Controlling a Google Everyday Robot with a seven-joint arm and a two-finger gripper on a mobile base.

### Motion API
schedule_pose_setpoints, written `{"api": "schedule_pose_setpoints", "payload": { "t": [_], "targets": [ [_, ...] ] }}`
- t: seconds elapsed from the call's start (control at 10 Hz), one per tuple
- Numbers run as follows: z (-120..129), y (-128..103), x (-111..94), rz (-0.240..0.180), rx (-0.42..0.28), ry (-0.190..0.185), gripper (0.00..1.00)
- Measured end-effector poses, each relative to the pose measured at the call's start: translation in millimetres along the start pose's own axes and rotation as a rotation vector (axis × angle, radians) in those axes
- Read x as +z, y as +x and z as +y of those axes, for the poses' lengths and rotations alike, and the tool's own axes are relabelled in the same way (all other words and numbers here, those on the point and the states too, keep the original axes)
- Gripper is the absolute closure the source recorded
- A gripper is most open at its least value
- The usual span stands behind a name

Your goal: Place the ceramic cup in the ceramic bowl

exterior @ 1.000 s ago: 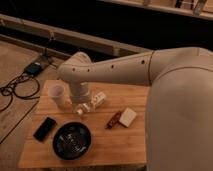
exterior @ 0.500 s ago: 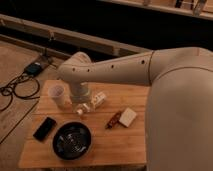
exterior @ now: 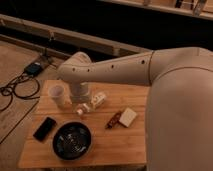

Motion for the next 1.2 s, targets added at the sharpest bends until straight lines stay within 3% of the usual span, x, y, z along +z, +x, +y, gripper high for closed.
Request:
{"api": "schedule_pose_setpoints", "payload": {
  "t": [1.0, 1.2],
  "targets": [
    [0.1, -0.9, -0.5, 0.0, -0.003, 0.001, 0.35],
    [2.8, -12.0, -1.5, -0.005, -0.07, 0.012, 0.35]
  ]
}}
